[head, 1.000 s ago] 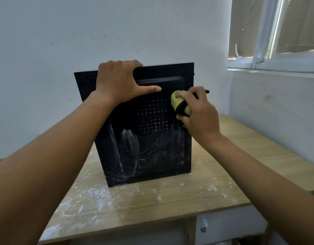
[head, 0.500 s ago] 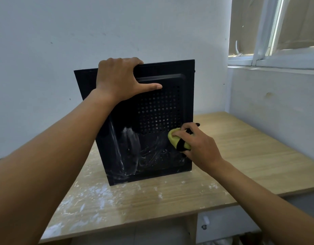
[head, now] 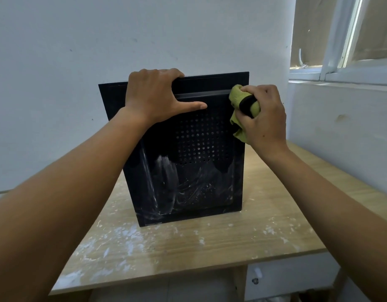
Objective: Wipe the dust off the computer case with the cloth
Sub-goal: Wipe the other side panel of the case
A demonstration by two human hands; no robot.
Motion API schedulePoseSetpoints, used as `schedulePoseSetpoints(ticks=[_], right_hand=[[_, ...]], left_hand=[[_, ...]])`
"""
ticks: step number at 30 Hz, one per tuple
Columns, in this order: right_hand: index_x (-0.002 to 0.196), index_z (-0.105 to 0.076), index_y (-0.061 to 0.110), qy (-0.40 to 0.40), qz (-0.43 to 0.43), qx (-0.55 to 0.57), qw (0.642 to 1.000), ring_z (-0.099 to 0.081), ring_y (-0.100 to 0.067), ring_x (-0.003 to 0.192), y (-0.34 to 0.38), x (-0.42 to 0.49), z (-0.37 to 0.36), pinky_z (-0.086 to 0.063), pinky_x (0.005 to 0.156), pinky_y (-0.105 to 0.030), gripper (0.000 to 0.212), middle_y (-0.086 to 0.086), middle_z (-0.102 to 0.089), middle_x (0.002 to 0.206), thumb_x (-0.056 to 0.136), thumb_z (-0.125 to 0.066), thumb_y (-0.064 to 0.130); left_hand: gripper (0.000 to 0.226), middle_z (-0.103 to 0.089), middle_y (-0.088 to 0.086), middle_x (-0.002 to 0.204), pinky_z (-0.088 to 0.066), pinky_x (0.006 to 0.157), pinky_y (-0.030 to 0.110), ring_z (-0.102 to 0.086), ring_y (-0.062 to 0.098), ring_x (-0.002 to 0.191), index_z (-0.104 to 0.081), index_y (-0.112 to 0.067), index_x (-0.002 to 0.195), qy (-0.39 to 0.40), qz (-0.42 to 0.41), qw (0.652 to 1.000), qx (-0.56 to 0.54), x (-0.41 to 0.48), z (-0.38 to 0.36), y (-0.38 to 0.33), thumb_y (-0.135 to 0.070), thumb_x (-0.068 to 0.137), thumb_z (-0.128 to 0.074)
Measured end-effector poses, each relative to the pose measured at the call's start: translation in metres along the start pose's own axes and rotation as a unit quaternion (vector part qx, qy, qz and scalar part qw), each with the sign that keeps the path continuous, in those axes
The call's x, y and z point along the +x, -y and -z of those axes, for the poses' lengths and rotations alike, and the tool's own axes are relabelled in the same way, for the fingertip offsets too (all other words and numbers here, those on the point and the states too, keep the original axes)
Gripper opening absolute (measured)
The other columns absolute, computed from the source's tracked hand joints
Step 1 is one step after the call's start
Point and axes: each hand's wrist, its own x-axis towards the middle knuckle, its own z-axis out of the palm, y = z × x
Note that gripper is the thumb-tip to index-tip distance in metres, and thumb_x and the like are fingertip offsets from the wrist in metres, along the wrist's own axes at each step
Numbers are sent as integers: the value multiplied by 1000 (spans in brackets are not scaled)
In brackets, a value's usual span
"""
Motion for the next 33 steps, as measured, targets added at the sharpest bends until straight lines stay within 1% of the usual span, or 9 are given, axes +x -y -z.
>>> schedulePoseSetpoints(ticks=[3,5,11,13,17,20,24,28,33], right_hand=[[118,-62,18,23,10,-22,999,-54,-18,92,-13,-24,-2,-46,74,-25,43,-7,-50,116,78,-74,14],[116,-63,17,36,20,-41,998,-56,-21,88,-24,-45,-4,-49,69,-29,47,-8,-51,115,72,-78,11],[109,-66,14,38,18,-50,998,-55,-21,84,-53,-109,-22,-42,61,-21,56,-9,-51,114,57,-85,3],[110,-62,18,30,15,-42,999,-54,-21,86,-60,-127,-27,-44,58,-22,63,-6,-46,116,55,-85,-2],[114,-51,25,28,3,-34,999,-58,-29,86,-62,-142,-33,-47,57,-25,74,-3,-39,120,54,-85,-3],[118,-52,22,34,2,-38,999,-58,-30,88,-59,-144,-33,-45,57,-22,72,-5,-39,122,57,-85,2],[126,-48,24,54,-10,-42,998,-55,-29,103,-59,-153,-32,-48,57,-22,69,-7,-39,128,66,-80,11],[131,-46,25,67,-42,-32,996,-53,-30,104,-56,-160,-35,-46,60,-23,72,-6,-33,134,70,-74,-1],[126,-57,16,71,-54,-22,996,-53,-29,103,-51,-150,-30,-46,69,-22,63,-4,-33,132,70,-71,-11]], left_hand=[[103,-73,-4,101,-41,75,34,-68,25,91,-65,-27,119,5,-7,1000,-3,0,1,0,-101,56,-31],[103,-73,-4,101,-40,76,34,-67,25,91,-65,-28,120,5,-7,1000,-1,-1,0,1,-101,56,-32],[102,-73,-3,101,-37,74,32,-67,26,90,-65,-27,120,5,-8,1000,2,0,2,0,-100,57,-32],[103,-73,-3,99,-38,73,32,-67,26,89,-65,-27,120,6,-5,1000,5,0,1,-1,-101,56,-31],[102,-73,-5,100,-36,72,30,-68,24,90,-64,-29,120,10,-2,1000,14,0,2,-1,-101,56,-31],[103,-73,-5,101,-36,72,30,-68,24,91,-64,-29,121,8,2,1000,15,-1,2,-1,-101,55,-30],[103,-73,-5,100,-35,71,30,-68,24,89,-64,-29,120,5,5,1000,17,-1,1,-2,-101,55,-30],[103,-73,-7,100,-38,72,30,-68,22,90,-65,-29,120,7,7,1000,12,-1,1,-2,-101,55,-30],[102,-73,-7,98,-38,71,30,-68,22,88,-65,-29,118,5,5,1000,7,-1,0,-1,-101,55,-30]])
